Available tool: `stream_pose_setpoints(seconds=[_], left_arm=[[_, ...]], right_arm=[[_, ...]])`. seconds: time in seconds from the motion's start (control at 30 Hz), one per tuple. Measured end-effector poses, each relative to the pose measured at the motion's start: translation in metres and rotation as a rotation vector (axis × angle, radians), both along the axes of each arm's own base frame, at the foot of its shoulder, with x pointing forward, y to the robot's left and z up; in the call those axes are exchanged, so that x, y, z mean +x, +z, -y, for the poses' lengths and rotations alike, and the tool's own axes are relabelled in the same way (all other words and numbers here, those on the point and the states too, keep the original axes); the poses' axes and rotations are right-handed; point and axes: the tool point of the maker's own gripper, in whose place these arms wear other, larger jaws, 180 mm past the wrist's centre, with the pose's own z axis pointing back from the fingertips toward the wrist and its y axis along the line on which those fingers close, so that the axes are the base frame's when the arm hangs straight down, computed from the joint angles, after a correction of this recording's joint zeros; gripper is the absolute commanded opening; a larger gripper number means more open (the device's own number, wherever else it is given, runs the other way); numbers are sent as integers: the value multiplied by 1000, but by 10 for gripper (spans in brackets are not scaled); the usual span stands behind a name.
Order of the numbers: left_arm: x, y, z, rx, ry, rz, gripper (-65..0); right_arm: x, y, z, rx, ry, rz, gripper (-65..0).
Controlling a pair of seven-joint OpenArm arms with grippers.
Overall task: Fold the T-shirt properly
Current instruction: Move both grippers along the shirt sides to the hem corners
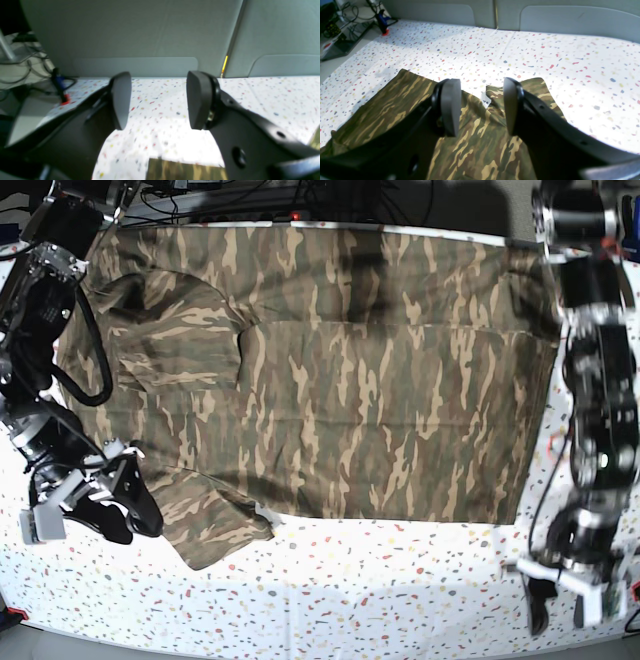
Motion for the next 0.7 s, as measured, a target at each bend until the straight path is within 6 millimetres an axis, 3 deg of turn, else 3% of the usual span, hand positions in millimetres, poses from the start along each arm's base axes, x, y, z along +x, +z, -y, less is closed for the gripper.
stream_pose_setpoints(seconds=[0.37,0.5,0.6,0.7], left_arm=[[105,12,0,18,1,-123,-309],[122,10,-9,17,15,-171,-309],[127,-9,-7,34,-32,-264,-309],[131,-30,-17,53,-3,-335,-309]], right_arm=[[-2,-14,3,-42,-7,-65,-383],[-3,-17,4,-53,-13,-76,-383],[-3,-18,5,-54,-14,-77,-383],[-3,-17,4,-50,-12,-75,-383]])
